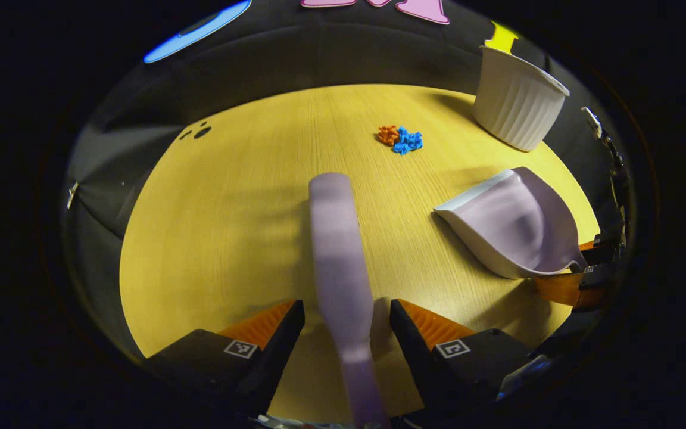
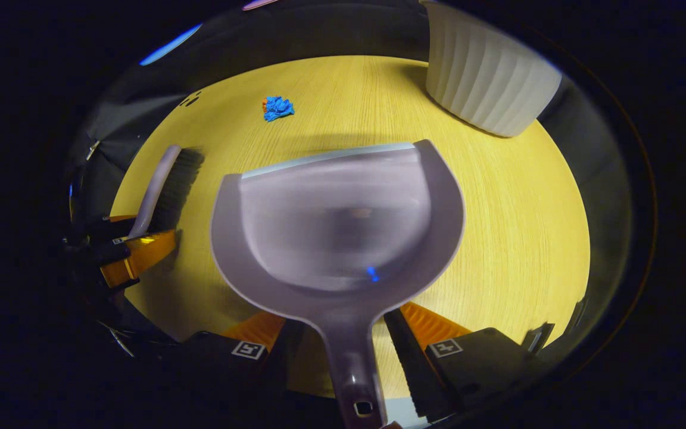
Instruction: Pick up the small broom and dustpan from the desktop, sweep the trash into the dustpan with the broom, and then empty the trash into the garbage bin.
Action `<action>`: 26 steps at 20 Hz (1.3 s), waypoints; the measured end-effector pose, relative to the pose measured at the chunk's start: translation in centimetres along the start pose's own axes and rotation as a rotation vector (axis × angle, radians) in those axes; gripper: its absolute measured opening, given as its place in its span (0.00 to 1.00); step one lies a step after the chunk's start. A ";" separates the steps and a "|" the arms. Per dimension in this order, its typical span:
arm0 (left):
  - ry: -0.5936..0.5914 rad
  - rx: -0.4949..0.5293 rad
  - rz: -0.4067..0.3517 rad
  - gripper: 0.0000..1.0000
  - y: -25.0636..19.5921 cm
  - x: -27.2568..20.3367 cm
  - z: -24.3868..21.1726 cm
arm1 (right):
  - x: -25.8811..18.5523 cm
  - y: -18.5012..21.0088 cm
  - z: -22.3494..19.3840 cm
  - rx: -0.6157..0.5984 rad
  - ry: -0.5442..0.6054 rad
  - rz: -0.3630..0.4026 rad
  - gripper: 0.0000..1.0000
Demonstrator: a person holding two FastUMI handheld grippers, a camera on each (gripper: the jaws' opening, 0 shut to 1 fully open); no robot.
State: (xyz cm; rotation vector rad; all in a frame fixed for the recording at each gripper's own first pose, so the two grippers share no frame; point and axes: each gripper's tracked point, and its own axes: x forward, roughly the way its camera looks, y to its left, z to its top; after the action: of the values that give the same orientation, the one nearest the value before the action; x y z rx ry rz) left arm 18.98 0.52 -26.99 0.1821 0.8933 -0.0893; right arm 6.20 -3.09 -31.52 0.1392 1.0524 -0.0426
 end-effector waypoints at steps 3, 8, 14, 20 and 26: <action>0.010 -0.011 -0.015 0.86 -0.2 0.4 -0.4 | 0.0 -0.6 0.1 -0.020 0.010 -0.030 0.73; 0.044 0.030 -0.029 0.54 -0.3 0.4 -0.1 | 0.3 -0.7 0.1 -0.048 0.060 -0.032 0.44; 0.051 0.023 -0.046 0.33 -0.5 0.5 0.2 | 0.1 -0.7 0.1 -0.090 0.090 -0.009 0.40; 0.039 -0.003 -0.065 0.29 1.2 0.0 1.5 | 0.1 -0.5 0.0 -0.083 0.109 0.026 0.36; -0.001 0.096 -0.056 0.29 4.0 0.9 6.7 | 0.1 -0.4 -0.1 -0.084 0.123 0.024 0.36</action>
State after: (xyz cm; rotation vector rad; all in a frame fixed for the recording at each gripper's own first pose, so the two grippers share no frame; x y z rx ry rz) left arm 25.30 3.17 -23.12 0.2460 0.8943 -0.1846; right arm 6.15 -3.47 -31.64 0.0794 1.1733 0.0324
